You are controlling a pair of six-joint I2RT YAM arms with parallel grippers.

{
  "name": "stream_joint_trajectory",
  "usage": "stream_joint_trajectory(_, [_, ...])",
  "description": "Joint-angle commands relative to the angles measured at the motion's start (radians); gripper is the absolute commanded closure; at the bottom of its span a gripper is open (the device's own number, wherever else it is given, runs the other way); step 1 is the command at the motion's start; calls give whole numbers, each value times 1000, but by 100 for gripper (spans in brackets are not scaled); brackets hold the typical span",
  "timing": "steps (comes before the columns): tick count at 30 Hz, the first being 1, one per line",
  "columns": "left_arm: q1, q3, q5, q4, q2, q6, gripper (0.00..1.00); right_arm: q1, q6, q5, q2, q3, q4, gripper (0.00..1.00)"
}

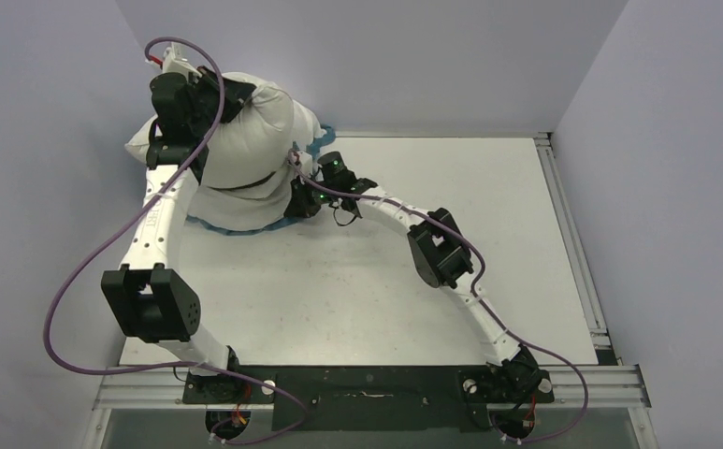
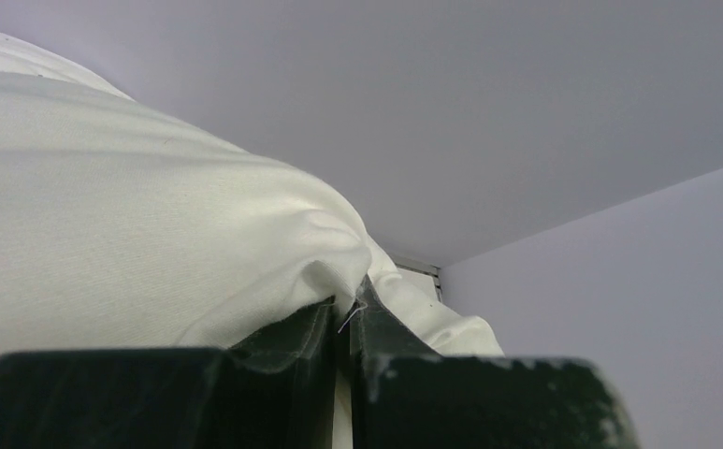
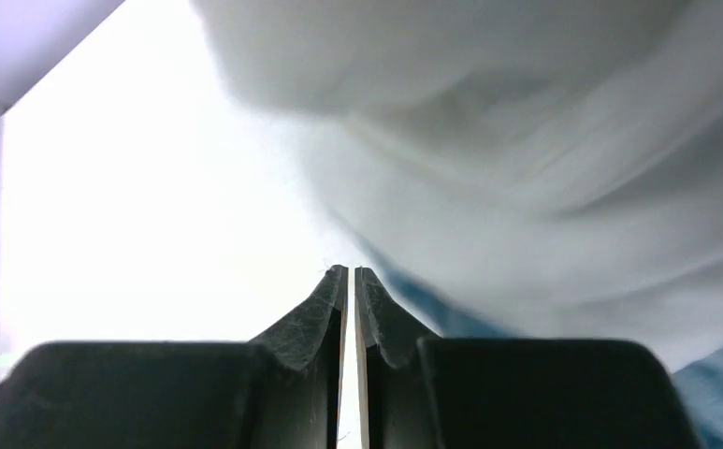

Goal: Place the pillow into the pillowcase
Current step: Stuff the pillow into the pillowcase.

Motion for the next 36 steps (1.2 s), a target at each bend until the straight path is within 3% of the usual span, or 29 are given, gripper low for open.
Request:
stream_joint_trajectory(1, [19,-35,-15,25,14,42,100,5,63,-187,-195,-160,-15,95])
stream_joint_trajectory(5, [19,-111,-6,26,-14,40,100,11,89,-205,-291,-293,4,95])
stream_joint_trajectory(8, [19,-161,-10,45,-45,35,100,8,196,-133,-352,-377,63,95])
stream_joint_trajectory(9, [19,-181,-13,56,-56,33,100,5,240,-79,-370,-400,116,90])
stream_joint_trajectory(12, [19,-203,-30,71,-79,29,100,-9,403,56,-395,-458,239,50])
stream_joint_trajectory(14, [21,-201,-31,72,-84,29,100,-16,497,116,-365,-434,269,39])
stream_joint_trajectory(20, [24,-173,-25,72,-84,25,100,-28,660,268,-216,-315,276,31])
stream_joint_trajectory(28, [27,-129,-5,80,-77,-3,100,-42,722,488,-7,-16,65,30])
stream_joint_trajectory(33, [29,-110,9,121,-68,-22,100,-63,803,557,51,18,121,30])
stream_joint_trajectory(36, [29,-115,29,121,-66,-29,100,-69,842,572,99,120,132,24])
